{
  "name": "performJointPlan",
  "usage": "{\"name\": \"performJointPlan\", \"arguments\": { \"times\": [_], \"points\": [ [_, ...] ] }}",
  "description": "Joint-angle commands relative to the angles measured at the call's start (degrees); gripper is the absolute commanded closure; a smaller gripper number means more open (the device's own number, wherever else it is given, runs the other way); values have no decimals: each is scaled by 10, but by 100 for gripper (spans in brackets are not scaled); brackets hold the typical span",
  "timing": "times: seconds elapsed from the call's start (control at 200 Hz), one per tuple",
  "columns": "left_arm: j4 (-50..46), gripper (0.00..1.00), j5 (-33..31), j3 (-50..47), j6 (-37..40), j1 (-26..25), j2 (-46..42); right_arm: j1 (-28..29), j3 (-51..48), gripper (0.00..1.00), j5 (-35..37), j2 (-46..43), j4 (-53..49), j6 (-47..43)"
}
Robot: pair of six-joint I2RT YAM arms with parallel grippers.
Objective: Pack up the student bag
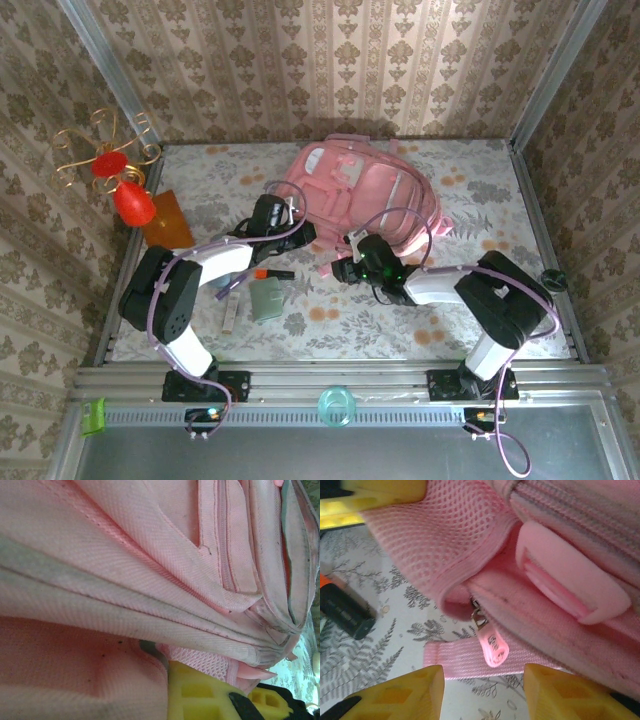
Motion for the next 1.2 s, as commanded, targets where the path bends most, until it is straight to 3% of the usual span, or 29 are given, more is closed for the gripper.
{"name": "performJointPlan", "arguments": {
  "times": [0.0, 0.22, 0.375, 0.555, 0.835, 1.195],
  "points": [
    [2, 100, 43, 23, 13, -8, -30, 7, -2, 54, 51, 28, 94, -8],
    [4, 100, 44, 24, 10, -8, -29, 25, 11, 55, 124, 68, 124, -19],
    [4, 100, 46, 23, 8, -8, -29, 36, 19, 64, 175, 93, 147, -28],
    [2, 100, 44, 21, 10, -8, -29, 43, 29, 71, 184, 102, 164, -36],
    [-3, 100, 33, 20, 21, -5, -25, 52, -2, 100, 186, 77, 173, -26],
    [-30, 100, 10, 18, 64, 27, -20, 45, -74, 100, 187, 15, 125, 12]
  ]
}}
